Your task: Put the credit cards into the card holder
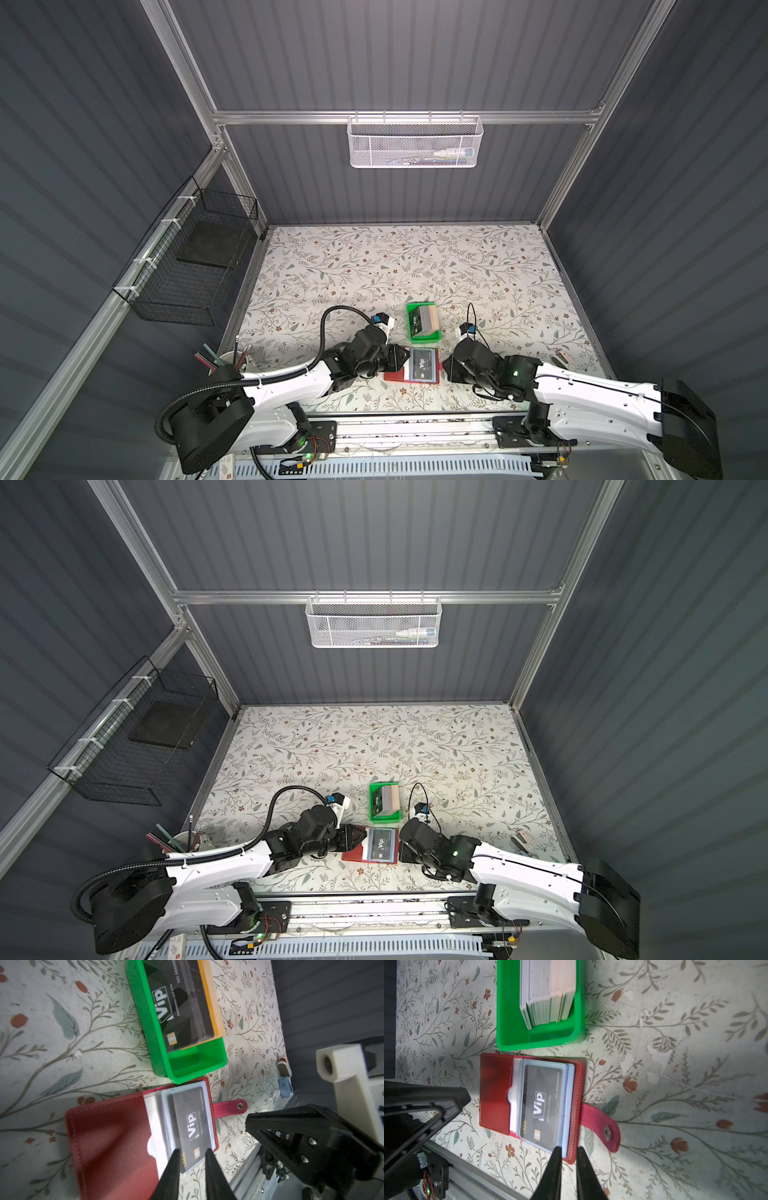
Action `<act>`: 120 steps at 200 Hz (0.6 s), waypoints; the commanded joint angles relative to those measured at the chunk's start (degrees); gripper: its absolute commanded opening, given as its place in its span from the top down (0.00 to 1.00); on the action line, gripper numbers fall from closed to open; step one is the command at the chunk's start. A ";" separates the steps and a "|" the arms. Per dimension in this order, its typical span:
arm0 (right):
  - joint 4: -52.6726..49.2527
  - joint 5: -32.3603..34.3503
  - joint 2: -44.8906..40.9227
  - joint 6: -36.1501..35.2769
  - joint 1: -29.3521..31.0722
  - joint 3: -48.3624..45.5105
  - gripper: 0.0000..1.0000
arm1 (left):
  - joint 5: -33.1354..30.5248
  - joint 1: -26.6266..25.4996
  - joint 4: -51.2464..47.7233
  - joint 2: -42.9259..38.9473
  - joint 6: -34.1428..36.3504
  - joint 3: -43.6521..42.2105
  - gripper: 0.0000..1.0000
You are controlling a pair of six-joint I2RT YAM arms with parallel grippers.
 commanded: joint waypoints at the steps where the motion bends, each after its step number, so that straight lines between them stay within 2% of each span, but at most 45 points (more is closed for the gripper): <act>1: -0.21 0.82 0.69 0.97 0.12 1.77 0.83 | -2.23 -0.35 -4.28 0.64 3.57 2.82 0.77; 61: 2.30 2.09 -1.76 -2.42 0.10 0.81 0.83 | -1.23 -0.46 0.68 0.12 -0.14 -1.93 0.77; 92: 5.85 -2.09 -0.06 -7.32 -0.22 0.65 0.81 | -4.67 -1.48 -0.41 -0.13 -2.08 -2.88 0.78; 120: 4.85 -4.66 3.67 -9.94 -0.52 2.77 0.81 | -6.26 -2.44 -1.80 -0.76 -3.11 -2.26 0.78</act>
